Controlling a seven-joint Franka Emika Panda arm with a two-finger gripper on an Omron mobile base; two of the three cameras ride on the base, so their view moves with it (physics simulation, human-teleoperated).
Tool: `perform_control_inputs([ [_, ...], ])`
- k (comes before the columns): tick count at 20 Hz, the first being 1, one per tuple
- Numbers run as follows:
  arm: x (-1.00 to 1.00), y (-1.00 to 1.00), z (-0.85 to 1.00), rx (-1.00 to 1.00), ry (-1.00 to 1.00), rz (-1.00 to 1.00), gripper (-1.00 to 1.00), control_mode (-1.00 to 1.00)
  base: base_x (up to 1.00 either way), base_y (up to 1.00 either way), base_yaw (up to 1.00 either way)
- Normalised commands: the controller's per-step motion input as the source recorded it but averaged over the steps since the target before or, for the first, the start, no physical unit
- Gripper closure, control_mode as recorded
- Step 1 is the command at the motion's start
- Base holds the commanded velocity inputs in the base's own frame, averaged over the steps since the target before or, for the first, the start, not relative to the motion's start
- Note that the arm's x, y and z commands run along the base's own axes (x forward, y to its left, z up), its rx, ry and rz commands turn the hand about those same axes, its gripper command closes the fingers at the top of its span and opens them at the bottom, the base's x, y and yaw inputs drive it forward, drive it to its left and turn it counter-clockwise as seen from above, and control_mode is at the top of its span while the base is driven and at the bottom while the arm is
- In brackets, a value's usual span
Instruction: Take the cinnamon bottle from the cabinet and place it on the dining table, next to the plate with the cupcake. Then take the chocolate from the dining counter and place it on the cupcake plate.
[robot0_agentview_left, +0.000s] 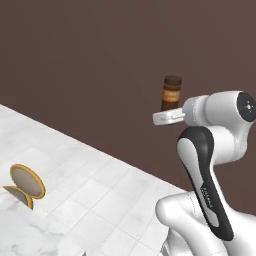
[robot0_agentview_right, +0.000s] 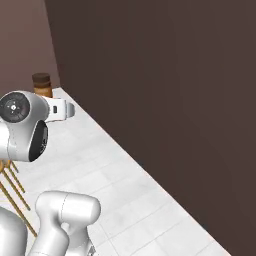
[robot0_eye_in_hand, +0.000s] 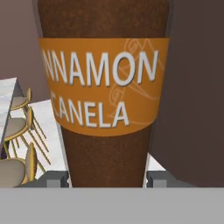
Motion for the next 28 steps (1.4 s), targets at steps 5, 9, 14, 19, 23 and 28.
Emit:
perform_control_inputs([
  [5, 0.0, 0.0, 0.0, 0.0, 0.0, 0.0, 1.0, 1.0, 0.68, -0.09, 0.49],
  [9, 0.0, 0.0, 0.0, 0.0, 0.0, 0.0, 1.0, 1.0, 0.71, -0.15, 0.41],
  [14, 0.0, 0.0, 0.0, 0.0, 0.0, 0.0, 1.0, 1.0, 0.73, -0.16, 0.37],
  [19, 0.0, 0.0, 0.0, 0.0, 0.0, 0.0, 1.0, 1.0, 0.77, -0.24, 0.24],
  [23, 0.0, 0.0, 0.0, 0.0, 0.0, 0.0, 1.0, 1.0, 0.78, -0.24, 0.24],
  [28, 0.0, 0.0, 0.0, 0.0, 0.0, 0.0, 1.0, 1.0, 0.78, -0.23, 0.25],
])
